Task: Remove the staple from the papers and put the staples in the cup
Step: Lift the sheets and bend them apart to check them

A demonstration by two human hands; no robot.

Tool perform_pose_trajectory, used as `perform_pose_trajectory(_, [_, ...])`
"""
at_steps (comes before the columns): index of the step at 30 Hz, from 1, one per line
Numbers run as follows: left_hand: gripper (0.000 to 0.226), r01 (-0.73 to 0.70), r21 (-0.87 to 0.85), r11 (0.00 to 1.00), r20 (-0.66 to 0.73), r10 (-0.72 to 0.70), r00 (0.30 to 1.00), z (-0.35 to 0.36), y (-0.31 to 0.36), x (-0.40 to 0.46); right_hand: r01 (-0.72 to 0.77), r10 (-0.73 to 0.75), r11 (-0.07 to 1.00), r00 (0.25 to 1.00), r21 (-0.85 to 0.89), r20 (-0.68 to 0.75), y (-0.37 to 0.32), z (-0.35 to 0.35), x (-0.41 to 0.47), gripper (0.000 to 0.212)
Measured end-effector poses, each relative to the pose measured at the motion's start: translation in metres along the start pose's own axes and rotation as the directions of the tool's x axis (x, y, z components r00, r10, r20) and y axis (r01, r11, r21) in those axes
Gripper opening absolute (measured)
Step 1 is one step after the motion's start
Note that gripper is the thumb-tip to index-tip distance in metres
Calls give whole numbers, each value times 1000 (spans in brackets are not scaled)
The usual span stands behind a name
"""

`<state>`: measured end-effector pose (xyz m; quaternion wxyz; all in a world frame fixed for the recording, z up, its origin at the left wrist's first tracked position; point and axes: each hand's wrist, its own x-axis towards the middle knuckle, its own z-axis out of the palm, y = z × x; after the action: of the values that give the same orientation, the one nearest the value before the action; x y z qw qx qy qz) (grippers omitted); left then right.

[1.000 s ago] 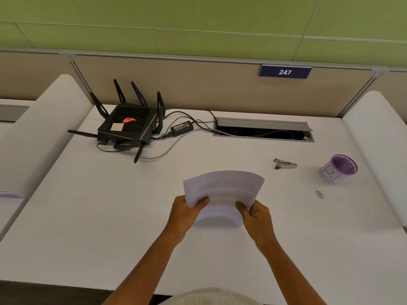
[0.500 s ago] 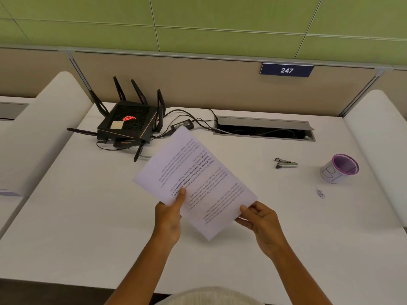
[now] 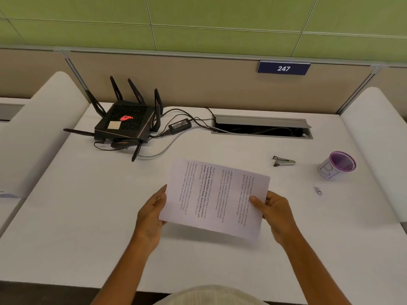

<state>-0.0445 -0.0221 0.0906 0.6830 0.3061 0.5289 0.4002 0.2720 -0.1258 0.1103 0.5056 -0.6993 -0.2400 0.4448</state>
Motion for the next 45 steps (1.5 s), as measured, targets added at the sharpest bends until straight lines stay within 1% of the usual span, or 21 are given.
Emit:
perform_pose_trajectory(2, [52, -12, 145, 989, 70, 2, 998, -6, 9, 3, 27, -27, 999, 1000, -42, 0, -6, -7, 3, 18])
perform_pose_trajectory(6, [35, -69, 292, 954, 157, 23, 987, 6, 22, 8, 99, -97, 990, 995, -104, 20, -14, -9, 5, 20])
perform_pose_trajectory(9, [21, -109, 322, 940, 119, 74, 990, 20, 28, 7, 164, -163, 981, 986, -104, 20, -18, -7, 2, 19])
perform_pose_trajectory(11, [16, -145, 317, 937, 95, 121, 988, 26, 30, 6, 212, -213, 972, 977, -102, -4, -18, -7, -1, 18])
perform_pose_trajectory(13, [13, -187, 321, 929, 105, 161, 981, 28, 27, 5, 238, -243, 967, 969, -88, -45, -13, -7, -4, 17])
perform_pose_trajectory(16, [19, -229, 355, 906, 166, 180, 970, 25, 14, 1, 204, -210, 976, 974, -74, -89, 8, -5, -4, 16])
perform_pose_trajectory(20, [21, -139, 404, 904, 116, 100, 988, 17, -17, 2, 104, -115, 991, 984, -90, -134, 40, 3, -6, 15])
perform_pose_trajectory(22, [22, -124, 404, 907, 104, 89, 991, 15, -22, 1, 99, -115, 990, 981, -104, -154, 42, 3, -8, 13])
perform_pose_trajectory(28, [21, -155, 375, 914, 151, 104, 983, 18, -16, -4, 124, -139, 987, 977, -102, -161, 33, -2, -10, 15])
perform_pose_trajectory(32, [23, -85, 351, 932, 98, 54, 994, 14, -32, -7, 62, -74, 994, 986, -88, -150, 42, 0, -14, 10])
perform_pose_trajectory(34, [24, -60, 346, 936, 79, 34, 996, 13, -35, -10, 66, -77, 995, 986, -75, -150, 38, 1, -15, 11])
perform_pose_trajectory(37, [23, -30, 342, 939, 71, 6, 997, 11, -35, -15, 119, -131, 986, 986, -113, -101, 25, -2, -15, 15])
perform_pose_trajectory(39, [22, -17, 336, 942, 74, -8, 997, 7, -35, -19, 148, -160, 976, 985, -158, -63, 14, -6, -12, 14])
perform_pose_trajectory(43, [33, -4, 344, 939, 74, -23, 997, -4, -38, -22, 217, -217, 933, 976, -287, 30, -12, -13, -4, 9])
perform_pose_trajectory(45, [34, -15, 361, 932, 94, -20, 995, -9, -38, -24, 247, -229, 905, 969, -346, 92, -25, -14, -3, 8])
